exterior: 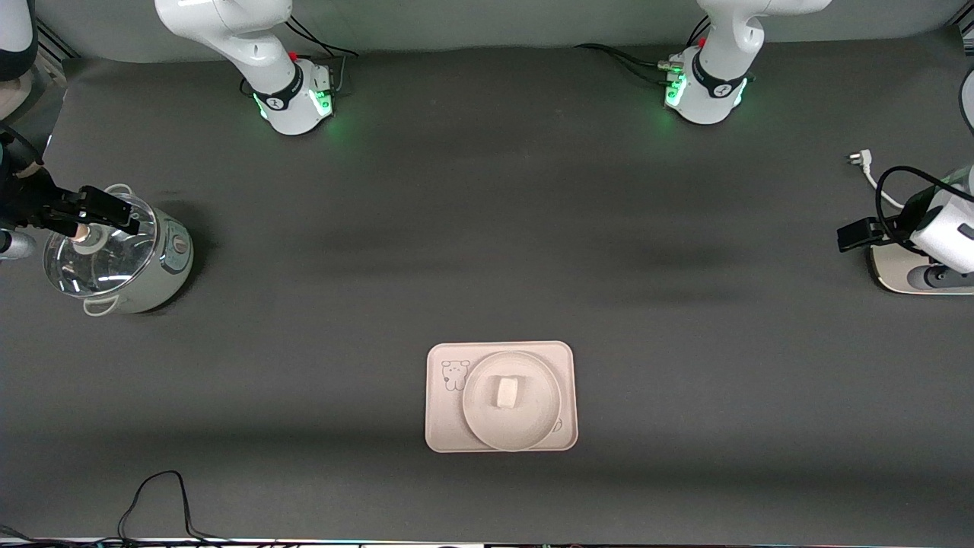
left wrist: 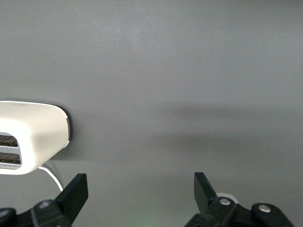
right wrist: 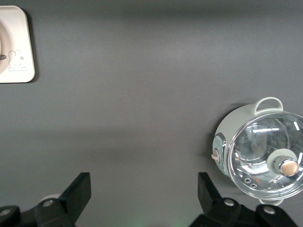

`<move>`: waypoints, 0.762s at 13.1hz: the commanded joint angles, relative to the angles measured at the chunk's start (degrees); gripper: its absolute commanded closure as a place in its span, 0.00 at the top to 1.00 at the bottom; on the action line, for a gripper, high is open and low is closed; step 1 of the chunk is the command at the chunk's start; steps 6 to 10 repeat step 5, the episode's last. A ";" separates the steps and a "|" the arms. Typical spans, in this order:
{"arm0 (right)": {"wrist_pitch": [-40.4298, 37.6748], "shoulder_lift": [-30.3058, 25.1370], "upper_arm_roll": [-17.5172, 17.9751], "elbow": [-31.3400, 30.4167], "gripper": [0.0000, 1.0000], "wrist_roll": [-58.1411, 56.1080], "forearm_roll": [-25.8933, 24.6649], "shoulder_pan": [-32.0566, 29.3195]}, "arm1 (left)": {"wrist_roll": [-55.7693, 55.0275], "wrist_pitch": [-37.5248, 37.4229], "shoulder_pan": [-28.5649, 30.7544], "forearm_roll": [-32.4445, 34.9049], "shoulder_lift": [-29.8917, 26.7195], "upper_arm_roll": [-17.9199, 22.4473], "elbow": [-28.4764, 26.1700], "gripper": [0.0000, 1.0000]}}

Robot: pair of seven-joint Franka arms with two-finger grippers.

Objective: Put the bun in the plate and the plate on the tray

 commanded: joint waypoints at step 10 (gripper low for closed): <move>-1.03 -0.81 -0.13 -0.56 1.00 -0.05 -1.54 0.36 | 0.00 -4.48 -0.44 -0.28 -5.25 -1.23 0.95 1.00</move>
